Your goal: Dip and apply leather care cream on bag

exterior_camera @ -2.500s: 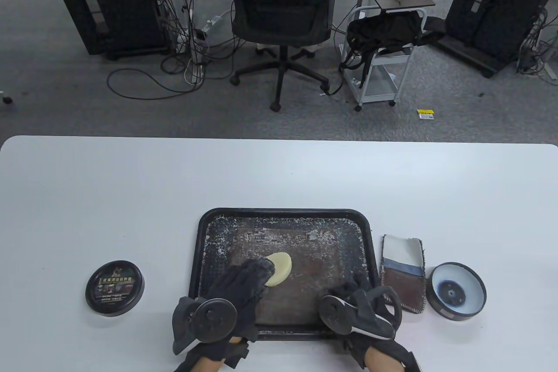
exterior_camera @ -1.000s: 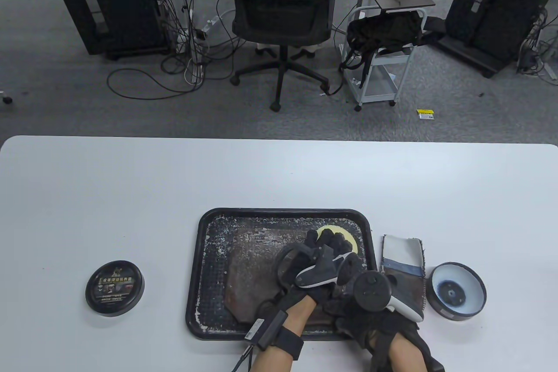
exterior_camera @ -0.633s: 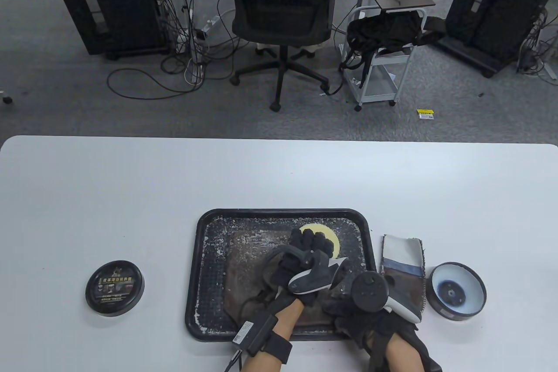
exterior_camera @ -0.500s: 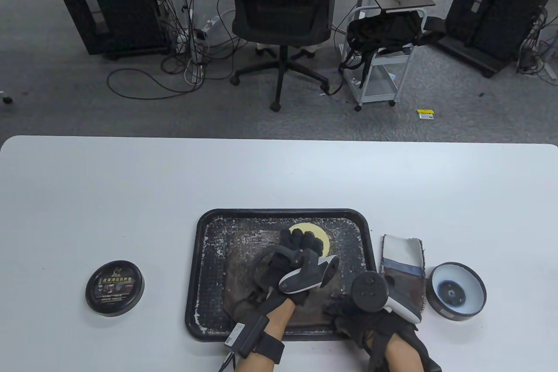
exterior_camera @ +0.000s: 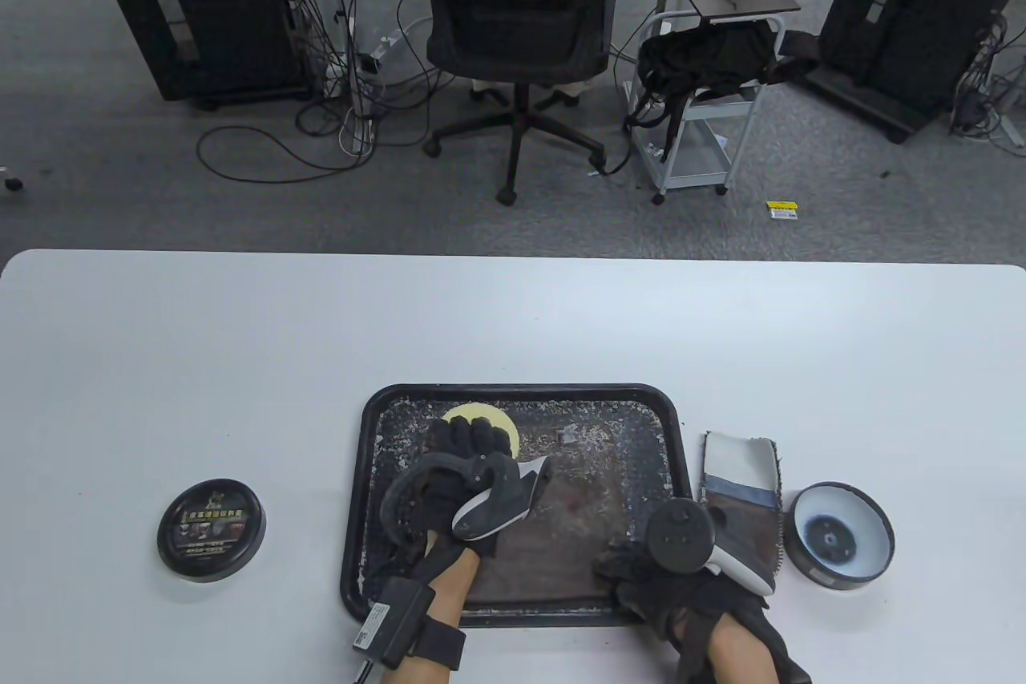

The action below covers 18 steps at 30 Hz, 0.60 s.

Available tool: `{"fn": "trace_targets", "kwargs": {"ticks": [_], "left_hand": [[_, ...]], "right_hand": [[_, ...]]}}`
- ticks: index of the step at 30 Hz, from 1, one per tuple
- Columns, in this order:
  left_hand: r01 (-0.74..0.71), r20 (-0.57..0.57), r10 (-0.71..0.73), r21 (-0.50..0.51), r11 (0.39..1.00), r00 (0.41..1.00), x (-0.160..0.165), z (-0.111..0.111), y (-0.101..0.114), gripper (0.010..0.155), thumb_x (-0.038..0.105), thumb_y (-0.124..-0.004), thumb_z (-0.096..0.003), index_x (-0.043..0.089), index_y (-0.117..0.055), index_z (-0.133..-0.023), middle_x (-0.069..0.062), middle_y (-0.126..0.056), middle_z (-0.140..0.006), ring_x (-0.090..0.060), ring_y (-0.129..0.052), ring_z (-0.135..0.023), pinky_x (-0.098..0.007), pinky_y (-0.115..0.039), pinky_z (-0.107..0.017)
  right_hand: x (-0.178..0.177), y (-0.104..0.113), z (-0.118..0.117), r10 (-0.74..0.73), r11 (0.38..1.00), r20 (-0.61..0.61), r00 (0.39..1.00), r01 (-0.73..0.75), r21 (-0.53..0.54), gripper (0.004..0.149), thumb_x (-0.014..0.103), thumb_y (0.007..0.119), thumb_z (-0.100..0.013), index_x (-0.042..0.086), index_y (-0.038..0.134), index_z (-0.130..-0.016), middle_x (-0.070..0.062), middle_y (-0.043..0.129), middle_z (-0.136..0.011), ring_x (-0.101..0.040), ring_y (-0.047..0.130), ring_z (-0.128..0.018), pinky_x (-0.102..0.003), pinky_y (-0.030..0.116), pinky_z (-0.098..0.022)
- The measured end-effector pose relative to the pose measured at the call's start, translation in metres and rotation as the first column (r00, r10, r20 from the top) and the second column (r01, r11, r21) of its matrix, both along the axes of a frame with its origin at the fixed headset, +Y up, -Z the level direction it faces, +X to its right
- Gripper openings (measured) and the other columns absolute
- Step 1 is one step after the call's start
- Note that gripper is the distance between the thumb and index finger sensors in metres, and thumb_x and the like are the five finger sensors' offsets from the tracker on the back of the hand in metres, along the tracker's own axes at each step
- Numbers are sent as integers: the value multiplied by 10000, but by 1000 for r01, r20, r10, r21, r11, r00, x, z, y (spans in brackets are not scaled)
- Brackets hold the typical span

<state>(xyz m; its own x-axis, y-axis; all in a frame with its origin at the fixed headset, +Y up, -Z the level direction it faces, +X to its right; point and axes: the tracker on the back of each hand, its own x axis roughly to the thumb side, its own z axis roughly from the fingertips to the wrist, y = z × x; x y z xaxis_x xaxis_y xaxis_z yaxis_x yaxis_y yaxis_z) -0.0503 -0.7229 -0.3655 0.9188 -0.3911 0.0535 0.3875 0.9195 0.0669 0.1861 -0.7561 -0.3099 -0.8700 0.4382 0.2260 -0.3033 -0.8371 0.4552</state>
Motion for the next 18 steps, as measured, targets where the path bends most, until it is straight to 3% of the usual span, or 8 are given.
{"fn": "trace_targets", "kwargs": {"ticks": [5, 11, 16, 18], "left_hand": [[24, -158, -25, -5, 1000, 987, -19, -2, -1, 468, 395, -771, -531, 393, -711, -995, 109, -812, -1059, -155, -870, -986, -418, -686, -775], [-94, -264, 87, -11, 996, 961, -29, -3, 0, 470, 389, -776, -532, 370, -716, -998, 84, -818, -1053, -176, -886, -970, -419, -701, -764], [-146, -246, 134, -30, 989, 960, -17, -2, 6, 469, 396, -785, -526, 364, -732, -991, 79, -826, -1047, -177, -884, -969, -407, -701, -765], [-200, -178, 191, -36, 979, 965, -7, -1, 7, 469, 398, -786, -525, 361, -734, -990, 76, -828, -1044, -179, -887, -963, -400, -707, -761]], "right_hand": [[0, 0, 0, 4, 1000, 3, 1000, -4, 4, 513, 311, 785, -404, 230, 812, -909, -12, 734, -990, -308, 682, -926, -582, 589, -667], [0, 0, 0, 7, 1000, 4, 1000, -7, 7, 511, 310, 786, -403, 231, 815, -907, -12, 739, -987, -308, 686, -924, -582, 594, -665], [0, 0, -1, 9, 1000, 3, 1000, -9, 7, 511, 310, 788, -401, 228, 818, -905, -15, 741, -985, -310, 688, -922, -583, 596, -664], [0, 0, -1, 9, 1000, 1, 1000, -9, 7, 512, 309, 789, -401, 226, 817, -905, -16, 739, -986, -314, 686, -922, -582, 595, -664]]}}
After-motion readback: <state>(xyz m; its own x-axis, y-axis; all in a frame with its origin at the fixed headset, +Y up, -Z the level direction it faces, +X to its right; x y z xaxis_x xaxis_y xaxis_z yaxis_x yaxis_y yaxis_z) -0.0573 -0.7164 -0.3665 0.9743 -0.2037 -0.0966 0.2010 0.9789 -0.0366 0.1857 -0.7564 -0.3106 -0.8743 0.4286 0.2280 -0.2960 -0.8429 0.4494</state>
